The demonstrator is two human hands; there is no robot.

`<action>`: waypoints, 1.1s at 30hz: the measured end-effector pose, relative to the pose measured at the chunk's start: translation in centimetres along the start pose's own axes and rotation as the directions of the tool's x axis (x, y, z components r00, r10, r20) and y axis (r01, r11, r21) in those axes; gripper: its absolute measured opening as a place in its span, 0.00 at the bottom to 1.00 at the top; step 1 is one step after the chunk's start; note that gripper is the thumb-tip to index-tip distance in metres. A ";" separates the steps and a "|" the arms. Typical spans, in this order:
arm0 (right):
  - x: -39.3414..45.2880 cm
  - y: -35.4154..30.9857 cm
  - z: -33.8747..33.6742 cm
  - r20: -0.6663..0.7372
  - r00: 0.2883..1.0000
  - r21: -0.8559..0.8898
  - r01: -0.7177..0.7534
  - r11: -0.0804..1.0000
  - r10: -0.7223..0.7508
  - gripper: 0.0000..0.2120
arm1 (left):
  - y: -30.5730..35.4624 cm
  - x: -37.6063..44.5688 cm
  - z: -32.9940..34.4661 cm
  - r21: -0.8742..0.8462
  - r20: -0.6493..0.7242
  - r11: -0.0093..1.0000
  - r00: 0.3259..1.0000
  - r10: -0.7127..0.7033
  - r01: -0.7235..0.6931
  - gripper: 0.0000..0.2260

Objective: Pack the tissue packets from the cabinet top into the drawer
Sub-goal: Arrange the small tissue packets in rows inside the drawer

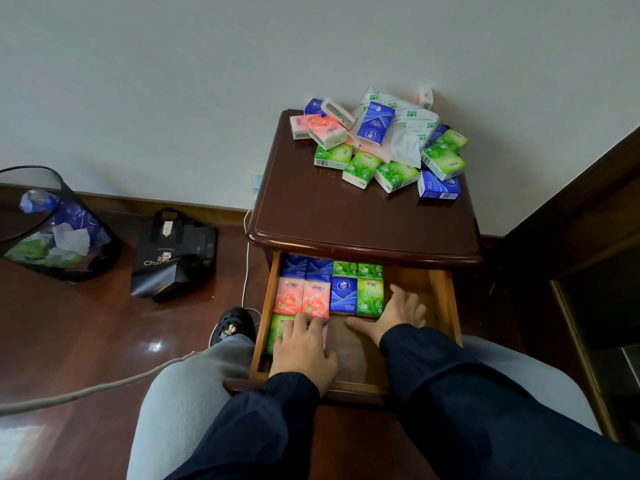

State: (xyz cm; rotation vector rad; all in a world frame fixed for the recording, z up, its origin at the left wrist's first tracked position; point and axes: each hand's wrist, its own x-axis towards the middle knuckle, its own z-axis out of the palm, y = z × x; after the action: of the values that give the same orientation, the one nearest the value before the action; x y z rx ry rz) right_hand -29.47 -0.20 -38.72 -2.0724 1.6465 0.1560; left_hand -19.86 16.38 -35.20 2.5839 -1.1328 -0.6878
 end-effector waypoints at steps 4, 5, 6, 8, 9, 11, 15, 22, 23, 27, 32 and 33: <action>0.9 0.3 0.9 0.001 0.999 0.082 0.043 0.996 -0.044 0.52 | -0.1 0.0 0.1 0.007 -0.009 1.000 1.000 0.001 -0.001 0.25; 1.0 0.2 1.0 -0.012 0.999 0.100 0.044 0.994 -0.043 0.52 | -0.1 0.0 0.2 0.008 -0.009 1.000 1.000 0.002 -0.002 0.25; 1.1 0.2 1.0 -0.025 0.999 0.114 0.046 0.992 -0.043 0.52 | -0.1 0.1 0.2 0.008 -0.010 1.000 1.000 0.002 -0.002 0.25; 1.5 -0.1 1.1 -0.037 0.999 0.129 0.041 0.991 -0.036 0.51 | -0.1 0.1 0.3 0.007 -0.012 1.000 1.000 -0.002 0.002 0.25; 1.8 -0.2 1.1 -0.037 0.999 0.131 0.035 0.991 -0.030 0.51 | -0.2 0.1 0.4 0.006 -0.016 1.000 1.000 -0.002 0.002 0.25; 2.3 -0.6 1.0 -0.034 0.999 0.129 0.029 0.991 -0.024 0.50 | -0.2 0.1 0.5 -0.001 -0.017 1.000 1.000 0.002 -0.002 0.25; 3.5 -1.5 0.5 -0.020 1.000 0.124 0.014 0.992 -0.012 0.49 | -0.4 0.2 0.6 -0.009 -0.008 1.000 1.000 0.006 -0.006 0.26; 4.8 -3.2 -1.0 0.051 0.998 0.062 -0.044 0.997 0.041 0.57 | -0.4 0.1 0.6 -0.016 -0.020 1.000 1.000 0.010 -0.011 0.25; 4.6 -3.2 -1.1 0.050 0.998 0.053 -0.041 0.998 0.038 0.57 | -0.4 0.1 0.6 -0.019 -0.016 1.000 1.000 0.010 -0.010 0.25; 3.5 -3.4 -1.7 0.054 0.997 0.019 -0.051 0.999 0.050 0.57 | -0.2 -0.1 0.3 -0.026 -0.010 1.000 1.000 0.007 -0.008 0.24; 0.5 -3.7 -3.7 0.097 0.990 -0.107 -0.093 0.990 0.103 0.54 | 0.8 0.4 -1.6 -0.124 -0.038 0.992 0.999 -0.005 0.000 0.22; 0.0 -3.6 -4.5 0.110 0.990 -0.131 -0.076 0.988 0.091 0.51 | 1.2 0.9 -2.4 -0.135 -0.066 0.990 0.998 0.016 -0.025 0.22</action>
State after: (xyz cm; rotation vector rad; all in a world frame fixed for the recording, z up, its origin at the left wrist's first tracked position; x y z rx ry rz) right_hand -26.95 -1.61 -33.73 -2.0448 1.6927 0.4111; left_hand -18.90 15.01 -32.96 2.4586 -1.0531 -0.6481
